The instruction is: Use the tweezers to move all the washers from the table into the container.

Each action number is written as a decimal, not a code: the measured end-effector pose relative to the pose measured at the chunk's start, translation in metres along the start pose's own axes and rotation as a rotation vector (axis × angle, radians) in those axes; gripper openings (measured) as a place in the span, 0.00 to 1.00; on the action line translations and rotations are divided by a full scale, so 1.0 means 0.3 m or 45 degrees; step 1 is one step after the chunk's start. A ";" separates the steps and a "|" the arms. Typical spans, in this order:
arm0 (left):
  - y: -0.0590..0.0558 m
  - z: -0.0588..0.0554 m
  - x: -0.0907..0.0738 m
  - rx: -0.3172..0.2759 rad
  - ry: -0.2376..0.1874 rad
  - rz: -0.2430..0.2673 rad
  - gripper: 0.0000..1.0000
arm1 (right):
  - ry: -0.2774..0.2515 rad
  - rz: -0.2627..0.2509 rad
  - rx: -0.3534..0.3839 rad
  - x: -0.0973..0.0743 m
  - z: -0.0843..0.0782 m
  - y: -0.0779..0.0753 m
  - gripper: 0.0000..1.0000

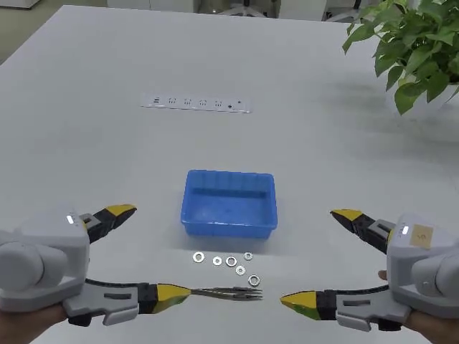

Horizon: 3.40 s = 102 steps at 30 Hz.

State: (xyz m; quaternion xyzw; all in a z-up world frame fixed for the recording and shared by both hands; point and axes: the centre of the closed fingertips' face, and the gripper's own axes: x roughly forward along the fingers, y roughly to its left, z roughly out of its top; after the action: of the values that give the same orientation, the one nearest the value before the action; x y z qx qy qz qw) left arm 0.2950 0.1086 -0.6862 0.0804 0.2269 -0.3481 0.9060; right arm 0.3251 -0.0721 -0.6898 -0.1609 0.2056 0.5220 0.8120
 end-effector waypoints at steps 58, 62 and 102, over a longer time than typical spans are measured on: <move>-0.056 -0.038 0.038 0.241 0.211 -0.172 0.67 | 0.065 0.136 -0.115 -0.003 -0.006 0.039 0.71; -0.079 -0.062 0.052 0.299 0.278 -0.221 0.60 | 0.088 0.188 -0.144 0.014 -0.013 0.059 0.64; -0.118 -0.274 0.172 0.536 0.592 -0.493 0.21 | 0.375 0.578 -0.552 0.248 -0.201 0.211 0.24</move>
State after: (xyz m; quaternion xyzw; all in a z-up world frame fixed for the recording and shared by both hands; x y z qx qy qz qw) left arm 0.2759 0.0766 -0.7825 0.2976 0.3611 -0.5247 0.7112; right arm 0.2849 -0.0171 -0.7823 -0.3534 0.2356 0.6921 0.5836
